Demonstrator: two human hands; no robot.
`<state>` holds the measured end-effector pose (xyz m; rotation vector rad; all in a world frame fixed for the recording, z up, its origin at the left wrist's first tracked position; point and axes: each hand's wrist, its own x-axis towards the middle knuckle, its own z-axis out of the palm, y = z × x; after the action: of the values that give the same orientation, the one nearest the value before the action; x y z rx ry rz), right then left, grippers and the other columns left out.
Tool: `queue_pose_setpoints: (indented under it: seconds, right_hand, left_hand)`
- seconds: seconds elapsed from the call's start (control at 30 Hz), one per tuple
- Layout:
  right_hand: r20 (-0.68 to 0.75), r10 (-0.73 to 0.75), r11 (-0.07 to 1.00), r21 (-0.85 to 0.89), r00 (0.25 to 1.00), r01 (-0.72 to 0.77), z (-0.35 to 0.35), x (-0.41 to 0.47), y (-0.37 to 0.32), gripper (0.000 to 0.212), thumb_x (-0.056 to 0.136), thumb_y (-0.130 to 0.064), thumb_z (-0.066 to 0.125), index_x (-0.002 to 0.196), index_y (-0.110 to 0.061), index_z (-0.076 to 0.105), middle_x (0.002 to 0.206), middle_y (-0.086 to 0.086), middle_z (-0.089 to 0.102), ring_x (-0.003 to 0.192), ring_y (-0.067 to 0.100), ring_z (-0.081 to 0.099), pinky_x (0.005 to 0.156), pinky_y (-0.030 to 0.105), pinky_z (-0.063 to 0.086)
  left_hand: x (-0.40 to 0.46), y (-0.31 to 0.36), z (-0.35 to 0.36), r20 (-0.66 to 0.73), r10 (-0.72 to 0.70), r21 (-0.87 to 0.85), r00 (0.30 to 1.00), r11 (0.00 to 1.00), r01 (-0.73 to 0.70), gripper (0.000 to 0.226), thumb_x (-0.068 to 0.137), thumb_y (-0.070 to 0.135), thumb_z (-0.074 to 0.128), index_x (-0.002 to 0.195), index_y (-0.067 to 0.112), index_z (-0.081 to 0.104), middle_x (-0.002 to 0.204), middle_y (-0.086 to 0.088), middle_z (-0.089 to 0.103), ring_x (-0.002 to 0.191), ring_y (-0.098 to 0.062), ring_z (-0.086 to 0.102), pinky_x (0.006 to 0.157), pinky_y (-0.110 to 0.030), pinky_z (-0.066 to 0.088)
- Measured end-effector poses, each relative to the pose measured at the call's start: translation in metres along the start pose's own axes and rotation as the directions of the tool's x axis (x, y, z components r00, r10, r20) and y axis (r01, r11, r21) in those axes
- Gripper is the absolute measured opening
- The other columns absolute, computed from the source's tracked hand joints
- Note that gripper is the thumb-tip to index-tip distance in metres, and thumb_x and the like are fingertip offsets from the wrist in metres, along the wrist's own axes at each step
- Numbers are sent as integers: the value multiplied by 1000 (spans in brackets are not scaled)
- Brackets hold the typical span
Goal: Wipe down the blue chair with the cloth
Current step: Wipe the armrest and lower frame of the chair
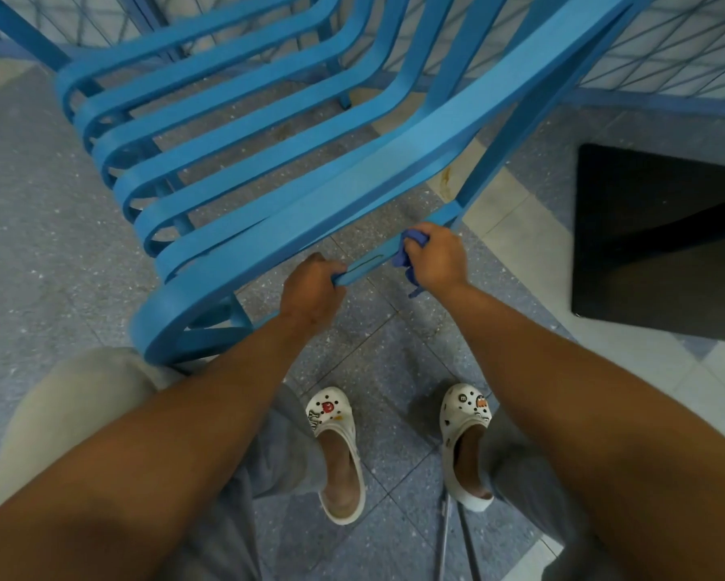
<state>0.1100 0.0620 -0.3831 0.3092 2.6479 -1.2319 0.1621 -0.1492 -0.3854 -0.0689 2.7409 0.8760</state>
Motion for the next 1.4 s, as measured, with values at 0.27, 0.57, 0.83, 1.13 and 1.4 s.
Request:
queue_pose_setpoints:
  seconds: [0.27, 0.57, 0.83, 1.13, 1.4]
  right_hand:
    - [211, -129, 983, -104, 969, 154, 10, -10, 0, 10, 95, -25, 66, 97, -29, 75, 77, -8, 73, 61, 11, 68, 50, 13, 46]
    - [-58, 123, 992, -34, 991, -125, -8, 13, -3, 13, 96, -18, 60, 91, -17, 73, 76, -4, 66, 64, 7, 60, 56, 16, 42]
    - [202, -119, 991, -33, 972, 128, 12, -20, -1, 12, 99, -24, 62, 93, -26, 72, 67, -17, 70, 49, 4, 64, 46, 18, 49]
    - [-52, 90, 995, -47, 995, -92, 17, -7, -12, 14, 98, -20, 58, 96, -16, 71, 90, 0, 71, 80, 25, 69, 66, 36, 56]
    - [209, -175, 946, -234, 962, 223, 25, -33, -14, 17, 98, -25, 58, 95, -23, 75, 97, 6, 69, 82, 21, 65, 70, 34, 52]
  left_hand:
    - [0, -1, 1, 7, 8, 13, 1000, 1000, -8, 33, 89, 14, 74, 122, 14, 72, 105, -14, 62, 90, -31, 64, 81, -37, 56]
    - [-1, -1, 2, 2, -5, -18, 1000, 1000, 5, 30, 91, 14, 71, 121, 19, 72, 100, -4, 58, 84, -21, 61, 74, -31, 56]
    - [-1, 0, 2, 9, 0, 0, 1000, 1000, 0, 36, 88, 12, 75, 124, 13, 71, 110, -17, 63, 97, -34, 65, 88, -41, 56]
    - [-1, 1, 1, 4, -13, 11, 1000, 1000, 13, 32, 91, 16, 72, 123, 16, 71, 104, -12, 62, 89, -28, 63, 81, -40, 58]
    - [0, 1, 3, 16, -15, 40, 1000, 999, 14, 34, 88, 12, 74, 121, 11, 72, 108, -19, 63, 95, -35, 64, 85, -42, 55]
